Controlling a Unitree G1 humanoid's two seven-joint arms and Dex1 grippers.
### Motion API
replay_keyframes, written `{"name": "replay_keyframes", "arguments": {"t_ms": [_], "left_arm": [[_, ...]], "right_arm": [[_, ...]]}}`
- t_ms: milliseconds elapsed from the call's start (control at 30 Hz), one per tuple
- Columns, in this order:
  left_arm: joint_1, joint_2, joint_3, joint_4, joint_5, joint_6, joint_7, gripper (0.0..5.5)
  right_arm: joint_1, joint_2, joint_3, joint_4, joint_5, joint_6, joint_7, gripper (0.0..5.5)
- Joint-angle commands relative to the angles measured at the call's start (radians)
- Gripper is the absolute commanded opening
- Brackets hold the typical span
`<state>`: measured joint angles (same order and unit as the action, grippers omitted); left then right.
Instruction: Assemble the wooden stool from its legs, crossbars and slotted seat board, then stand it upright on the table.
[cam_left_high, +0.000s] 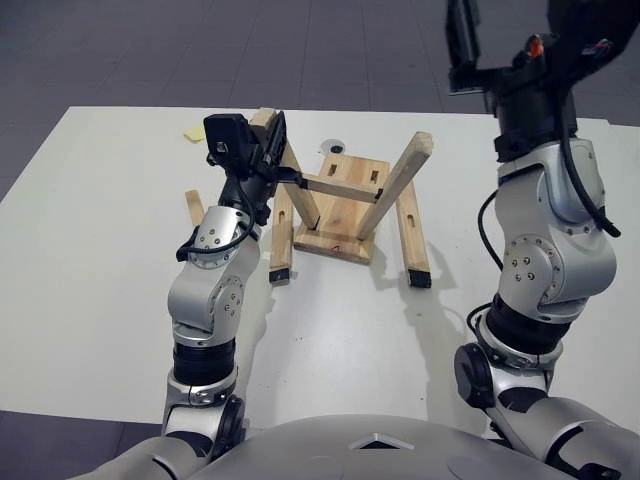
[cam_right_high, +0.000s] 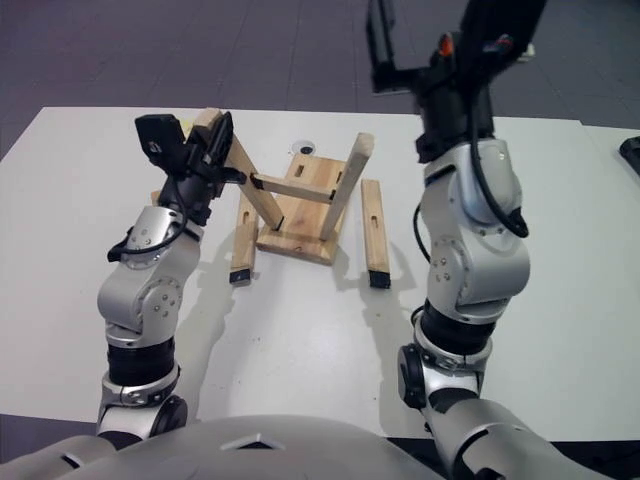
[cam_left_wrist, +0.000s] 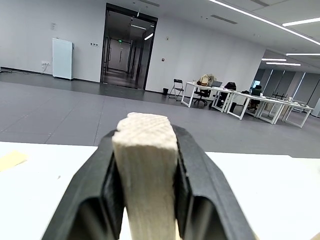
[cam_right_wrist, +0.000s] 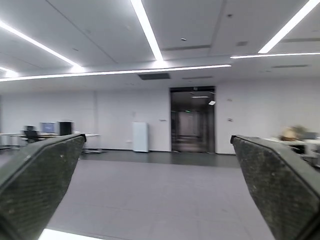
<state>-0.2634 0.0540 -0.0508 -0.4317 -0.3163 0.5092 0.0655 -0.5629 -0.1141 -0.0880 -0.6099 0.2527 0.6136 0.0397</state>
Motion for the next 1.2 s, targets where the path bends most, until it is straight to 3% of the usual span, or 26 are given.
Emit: {"name": "replay_keyframes", "arguments": {"t_ms": [33,167,433,667,900,1000,1200], "left_arm": [[0.102,0.012,-0.025,0.123,0.055,0.102,0.018,1.05],[0.119,0.008,-0.033,0.113,0.062,0.100,0.012,1.05],[0.167,0.005,-0.057,0.117,0.086,0.079,0.014,1.05],[0.157,-0.039,-0.065,0.089,0.083,0.068,0.029,1.05],[0.142,-0.064,-0.070,0.089,0.087,0.066,0.026,1.05],[0.142,-0.075,-0.070,0.087,0.094,0.068,0.024,1.05],[0.149,-0.064,-0.086,0.080,0.110,0.087,0.008,1.05]], "right_arm": [[-0.031,0.018,0.129,0.034,-0.029,0.047,0.007,5.40],[-0.007,-0.001,0.238,0.080,-0.098,0.096,0.007,5.40],[0.079,-0.082,0.398,0.098,-0.188,0.200,0.061,4.18],[0.070,-0.141,0.591,0.174,-0.309,0.255,0.107,3.21],[0.015,-0.184,0.709,0.264,-0.448,0.288,0.148,2.21],[0.021,-0.180,0.672,0.232,-0.466,0.191,0.155,1.74],[-0.036,-0.040,0.389,0.169,-0.445,0.048,-0.007,0.83]]}}
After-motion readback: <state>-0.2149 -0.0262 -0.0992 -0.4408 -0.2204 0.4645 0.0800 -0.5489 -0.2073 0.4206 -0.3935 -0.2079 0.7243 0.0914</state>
